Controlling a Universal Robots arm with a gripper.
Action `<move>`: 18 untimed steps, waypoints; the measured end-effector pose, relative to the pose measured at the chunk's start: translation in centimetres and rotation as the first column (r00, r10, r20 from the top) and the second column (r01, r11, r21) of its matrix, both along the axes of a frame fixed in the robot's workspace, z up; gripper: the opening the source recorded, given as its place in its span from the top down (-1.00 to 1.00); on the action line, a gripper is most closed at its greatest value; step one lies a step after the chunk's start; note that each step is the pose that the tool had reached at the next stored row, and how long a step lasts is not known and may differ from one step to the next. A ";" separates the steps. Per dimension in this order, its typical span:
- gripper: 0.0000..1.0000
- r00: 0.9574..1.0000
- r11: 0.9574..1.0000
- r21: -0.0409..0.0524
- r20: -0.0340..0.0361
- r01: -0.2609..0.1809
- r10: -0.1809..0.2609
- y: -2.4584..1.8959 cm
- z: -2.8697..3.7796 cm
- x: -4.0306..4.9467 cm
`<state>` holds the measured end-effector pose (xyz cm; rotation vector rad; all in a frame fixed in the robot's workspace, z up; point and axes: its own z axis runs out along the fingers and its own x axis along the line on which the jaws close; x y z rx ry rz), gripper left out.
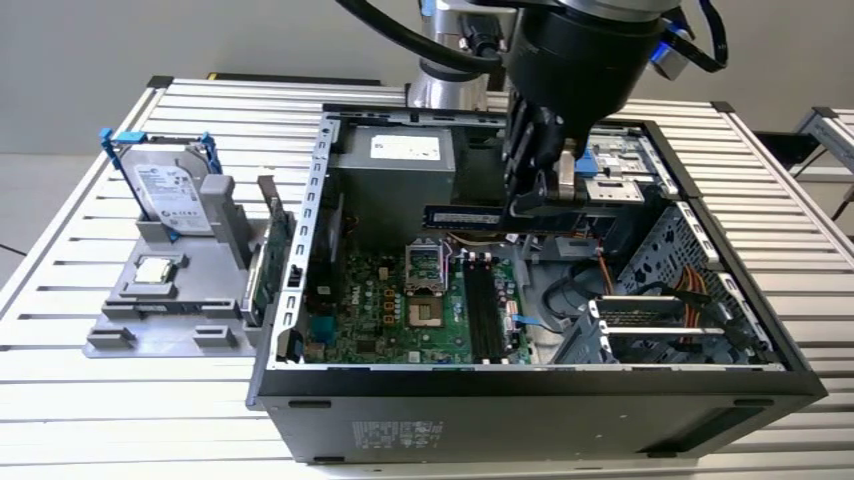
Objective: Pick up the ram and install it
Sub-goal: 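Pick up the ram and move it above insertion slot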
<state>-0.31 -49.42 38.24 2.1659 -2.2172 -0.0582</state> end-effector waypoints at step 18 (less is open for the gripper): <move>1.00 0.999 0.999 0.000 0.000 0.042 -0.042 0.11 0.00 2.70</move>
